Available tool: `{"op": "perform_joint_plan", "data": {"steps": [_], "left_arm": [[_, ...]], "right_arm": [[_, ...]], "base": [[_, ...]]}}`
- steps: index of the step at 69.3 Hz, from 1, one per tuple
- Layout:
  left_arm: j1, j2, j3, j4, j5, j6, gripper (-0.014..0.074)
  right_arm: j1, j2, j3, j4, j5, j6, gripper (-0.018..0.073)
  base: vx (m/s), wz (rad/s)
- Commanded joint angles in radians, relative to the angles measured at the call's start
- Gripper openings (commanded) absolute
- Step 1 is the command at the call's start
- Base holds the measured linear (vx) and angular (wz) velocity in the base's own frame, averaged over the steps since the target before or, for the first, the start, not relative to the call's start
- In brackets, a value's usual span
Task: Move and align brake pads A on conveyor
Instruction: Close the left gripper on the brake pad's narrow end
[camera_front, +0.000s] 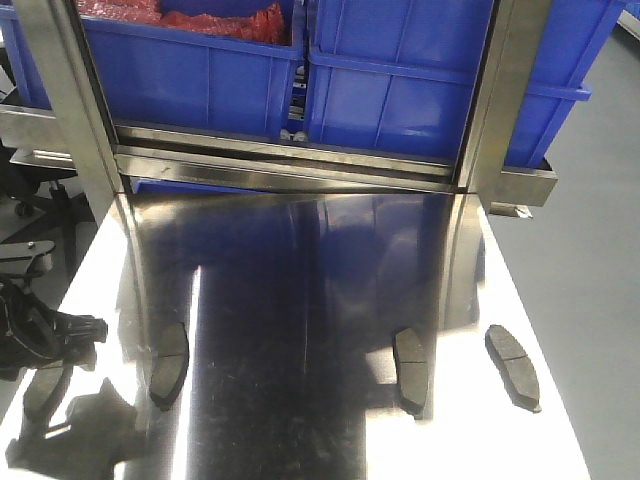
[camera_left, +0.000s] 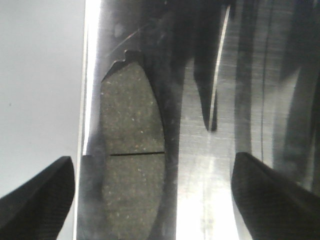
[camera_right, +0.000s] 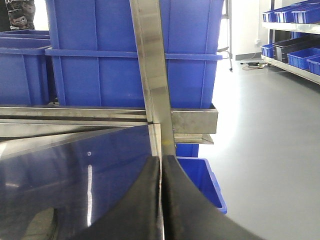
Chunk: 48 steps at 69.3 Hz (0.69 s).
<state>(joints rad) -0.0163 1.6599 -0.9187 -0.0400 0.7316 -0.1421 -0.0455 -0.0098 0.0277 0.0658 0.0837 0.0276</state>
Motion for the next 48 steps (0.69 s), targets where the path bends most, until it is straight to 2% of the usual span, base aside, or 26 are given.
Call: {"op": "perform_joint_plan", "data": {"steps": [1,29,48], "left_arm": [[-0.002,-0.008,-0.030,-0.003,-0.022,-0.011,0.0593],[-0.002,-0.001,-0.030,-0.004,-0.026,-0.011,0.0580],[-0.002,0.002,-0.030,-0.004,-0.023,-0.007,0.0453]], "right_arm": [[-0.005,-0.016,0.021,-0.002,-0.073,-0.006,-0.0003],[-0.005,-0.016,0.021,-0.002,-0.073,-0.006,-0.0003],[-0.005,-0.016,0.021,-0.002,-0.073,-0.006,-0.0003]], "base": [[0.00,0.00],[0.00,0.00],[0.00,0.00]]}}
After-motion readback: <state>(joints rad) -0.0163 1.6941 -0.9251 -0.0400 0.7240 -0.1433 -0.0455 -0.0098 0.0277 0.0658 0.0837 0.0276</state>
